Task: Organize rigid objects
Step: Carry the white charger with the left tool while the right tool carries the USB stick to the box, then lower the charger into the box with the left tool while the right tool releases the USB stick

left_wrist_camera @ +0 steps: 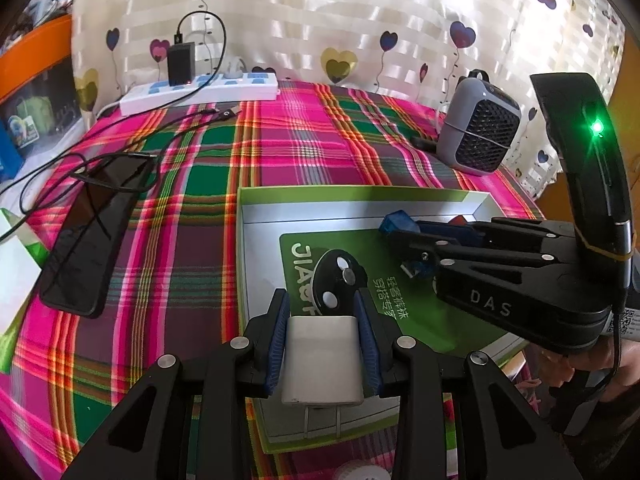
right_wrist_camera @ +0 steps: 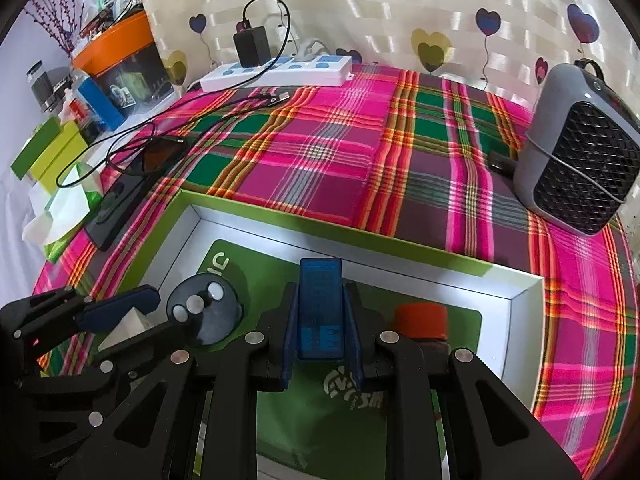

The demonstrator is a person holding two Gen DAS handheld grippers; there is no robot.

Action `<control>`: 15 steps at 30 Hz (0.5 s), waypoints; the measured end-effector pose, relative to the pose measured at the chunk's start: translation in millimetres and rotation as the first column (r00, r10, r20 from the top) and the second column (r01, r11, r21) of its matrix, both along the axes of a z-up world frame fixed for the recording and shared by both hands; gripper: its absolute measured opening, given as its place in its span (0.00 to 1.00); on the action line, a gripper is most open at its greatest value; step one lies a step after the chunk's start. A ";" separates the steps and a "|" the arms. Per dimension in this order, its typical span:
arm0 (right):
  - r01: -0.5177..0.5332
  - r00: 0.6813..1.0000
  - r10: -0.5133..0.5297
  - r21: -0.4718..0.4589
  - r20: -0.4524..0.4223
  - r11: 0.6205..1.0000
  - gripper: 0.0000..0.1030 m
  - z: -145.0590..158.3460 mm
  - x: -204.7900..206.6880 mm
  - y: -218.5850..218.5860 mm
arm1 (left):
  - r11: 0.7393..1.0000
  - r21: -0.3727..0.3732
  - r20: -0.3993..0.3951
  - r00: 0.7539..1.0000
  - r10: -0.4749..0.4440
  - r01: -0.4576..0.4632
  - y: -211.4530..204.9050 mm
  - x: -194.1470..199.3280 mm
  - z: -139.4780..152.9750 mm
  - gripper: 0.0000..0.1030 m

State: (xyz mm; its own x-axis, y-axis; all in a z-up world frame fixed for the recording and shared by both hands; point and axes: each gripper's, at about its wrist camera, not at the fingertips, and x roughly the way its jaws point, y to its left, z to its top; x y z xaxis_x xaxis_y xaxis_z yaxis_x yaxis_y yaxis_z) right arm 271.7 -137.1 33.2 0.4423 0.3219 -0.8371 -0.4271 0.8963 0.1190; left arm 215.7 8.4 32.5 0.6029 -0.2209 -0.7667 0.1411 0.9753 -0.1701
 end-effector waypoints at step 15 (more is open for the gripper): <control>-0.011 1.000 0.011 -0.014 -0.001 1.000 0.22 -5.6 4.7 9.7 | 1.000 0.022 0.011 1.000 0.001 -0.002 -1.6 1.9 -0.2 0.31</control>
State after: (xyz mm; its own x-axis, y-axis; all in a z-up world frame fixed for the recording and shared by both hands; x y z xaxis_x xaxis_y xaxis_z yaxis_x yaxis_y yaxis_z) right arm 276.4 -127.4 27.7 0.4379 0.3148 -0.8421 -0.4373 0.8930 0.1064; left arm 217.7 6.8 32.3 0.6115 -0.2027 -0.7648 0.1413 0.9791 -0.1466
